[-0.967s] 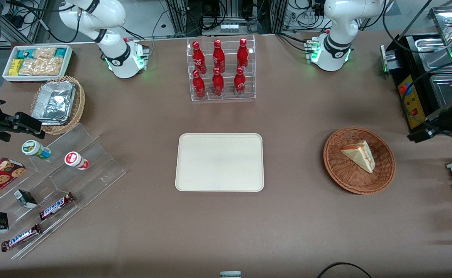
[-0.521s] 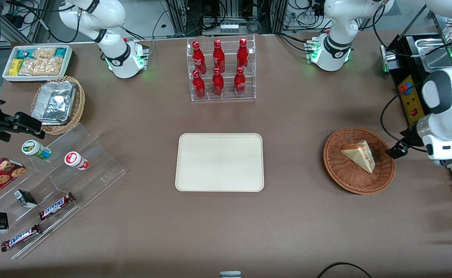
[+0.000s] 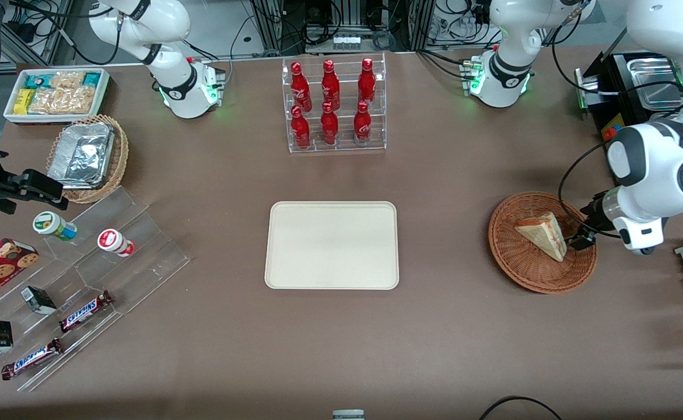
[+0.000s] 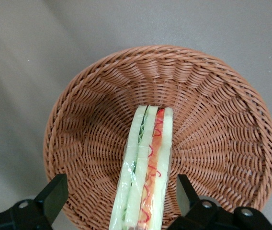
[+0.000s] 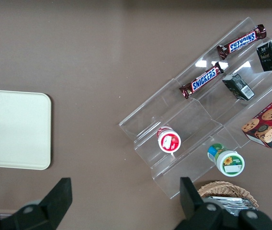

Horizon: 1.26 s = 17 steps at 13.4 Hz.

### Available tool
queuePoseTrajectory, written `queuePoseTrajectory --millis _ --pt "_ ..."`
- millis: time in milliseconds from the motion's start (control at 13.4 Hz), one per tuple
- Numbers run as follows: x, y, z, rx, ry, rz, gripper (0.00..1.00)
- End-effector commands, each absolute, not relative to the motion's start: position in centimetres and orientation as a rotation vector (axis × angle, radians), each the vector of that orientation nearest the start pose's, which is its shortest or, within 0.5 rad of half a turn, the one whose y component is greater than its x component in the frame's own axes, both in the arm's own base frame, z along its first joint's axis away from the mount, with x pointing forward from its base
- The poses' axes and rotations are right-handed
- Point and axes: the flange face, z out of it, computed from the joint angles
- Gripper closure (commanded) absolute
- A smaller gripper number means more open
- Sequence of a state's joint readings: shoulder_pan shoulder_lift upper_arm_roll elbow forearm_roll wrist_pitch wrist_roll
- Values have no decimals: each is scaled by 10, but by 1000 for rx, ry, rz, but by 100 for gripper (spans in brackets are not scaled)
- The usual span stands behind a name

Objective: Place sandwich from basket to tray
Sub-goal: 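Lower the open left gripper over the sandwich in the wicker basket, then close the left gripper on the sandwich and lift it from the basket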

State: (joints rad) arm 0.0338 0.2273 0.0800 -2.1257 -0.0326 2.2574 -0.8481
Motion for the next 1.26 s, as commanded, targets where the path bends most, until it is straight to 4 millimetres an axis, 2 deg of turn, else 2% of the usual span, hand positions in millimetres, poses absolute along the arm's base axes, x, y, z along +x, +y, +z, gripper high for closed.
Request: queuePoseTrajectory --millis 0,223,521,744,893,967,1190 --pt "548 56 285 -2741 -1503 106 0" --pt "546 41 259 -2752 -1462 118 0" --pt "551 40 252 -2760 -1471 80 0" --pt "548 36 236 -2757 -1452 101 0" --pt "546 22 224 -2764 -1413 130 0" --pt "547 21 222 -2765 -1407 134 4" --pt "544 21 224 -2769 -1364 174 37"
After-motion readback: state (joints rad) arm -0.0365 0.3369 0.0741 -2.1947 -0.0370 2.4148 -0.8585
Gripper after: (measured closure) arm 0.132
